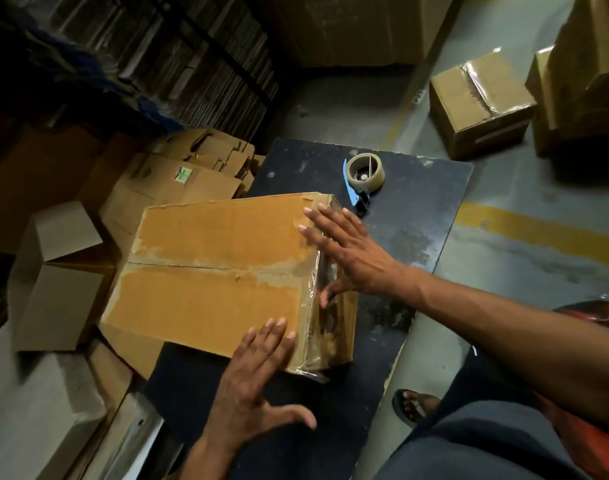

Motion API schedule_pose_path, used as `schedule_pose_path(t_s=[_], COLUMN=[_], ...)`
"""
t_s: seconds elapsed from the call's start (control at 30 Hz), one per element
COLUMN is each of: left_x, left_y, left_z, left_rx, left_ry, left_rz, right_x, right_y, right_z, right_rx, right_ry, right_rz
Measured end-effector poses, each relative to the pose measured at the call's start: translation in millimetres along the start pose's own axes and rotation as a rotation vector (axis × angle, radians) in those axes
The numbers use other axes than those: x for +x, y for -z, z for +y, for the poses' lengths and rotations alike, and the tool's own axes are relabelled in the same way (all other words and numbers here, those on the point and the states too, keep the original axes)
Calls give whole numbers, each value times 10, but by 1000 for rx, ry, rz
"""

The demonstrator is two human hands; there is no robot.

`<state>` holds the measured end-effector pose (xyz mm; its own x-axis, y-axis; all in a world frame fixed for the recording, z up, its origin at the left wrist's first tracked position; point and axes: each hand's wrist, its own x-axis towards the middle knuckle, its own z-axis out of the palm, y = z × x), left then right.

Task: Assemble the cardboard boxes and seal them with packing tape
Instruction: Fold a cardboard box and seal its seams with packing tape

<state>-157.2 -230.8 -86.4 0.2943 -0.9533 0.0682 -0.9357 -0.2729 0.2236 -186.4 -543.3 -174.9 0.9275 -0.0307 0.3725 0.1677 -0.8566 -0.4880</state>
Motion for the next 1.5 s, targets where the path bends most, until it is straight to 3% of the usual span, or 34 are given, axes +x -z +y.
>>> schedule_pose_path(t_s=[0.2, 0.33, 0.53, 0.7, 0.83, 1.03, 1.3, 1.5], left_x=[36, 12, 30, 6, -6, 25, 211, 199], left_y=[-127, -222, -225, -237, -249, -269, -392, -402], left_z=[-102, -97, -88, -86, -59, 51, 445, 484], left_rx=[163, 202, 197, 178, 140, 80, -82, -121], left_ry=[-55, -50, -42, -38, -7, 117, 600, 574], left_rz=[151, 204, 218, 221, 231, 266, 369, 395], right_x=[-17, -112, -345, -290, -299, -335, -453, -483], right_y=[229, 1, -65, 93, -98, 3, -25, -325], right_z=[-225, -556, -330, -564, -647, -395, -495, -543], right_rx=[-19, -74, -213, -78, -108, -129, -105, -92], right_ry=[82, 194, 240, 221, 272, 380, 299, 210], right_rz=[11, -10, -73, 20, -47, -118, -81, 41])
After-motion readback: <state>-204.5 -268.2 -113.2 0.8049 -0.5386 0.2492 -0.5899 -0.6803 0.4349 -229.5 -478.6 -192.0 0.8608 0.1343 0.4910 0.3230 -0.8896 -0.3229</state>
